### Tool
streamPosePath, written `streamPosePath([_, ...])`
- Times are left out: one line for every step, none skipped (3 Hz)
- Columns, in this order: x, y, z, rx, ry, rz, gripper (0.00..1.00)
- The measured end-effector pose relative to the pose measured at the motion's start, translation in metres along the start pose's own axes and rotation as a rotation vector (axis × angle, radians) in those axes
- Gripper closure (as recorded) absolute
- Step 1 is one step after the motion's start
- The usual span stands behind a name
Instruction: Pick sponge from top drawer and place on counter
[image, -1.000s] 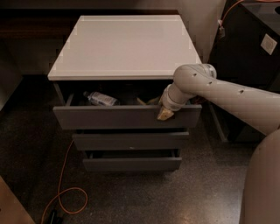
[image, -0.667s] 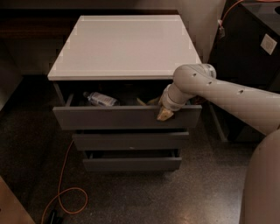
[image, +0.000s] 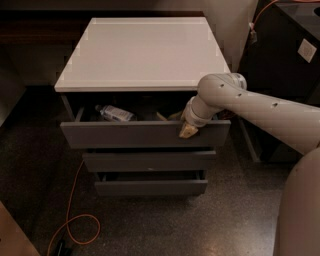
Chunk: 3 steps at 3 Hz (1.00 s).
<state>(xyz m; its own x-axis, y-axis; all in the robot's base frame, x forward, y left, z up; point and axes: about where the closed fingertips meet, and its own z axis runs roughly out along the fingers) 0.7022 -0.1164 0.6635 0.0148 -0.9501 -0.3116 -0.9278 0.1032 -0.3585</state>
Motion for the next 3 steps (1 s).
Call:
streamPosePath([0.0001, 0.0, 0.0, 0.0, 0.0, 0.0, 1.0])
streamPosePath([0.0001, 0.0, -0.0001, 0.0, 0.0, 0.0, 1.0])
streamPosePath([0.0001, 0.0001, -0.0001, 0.0, 0.0, 0.0, 0.83])
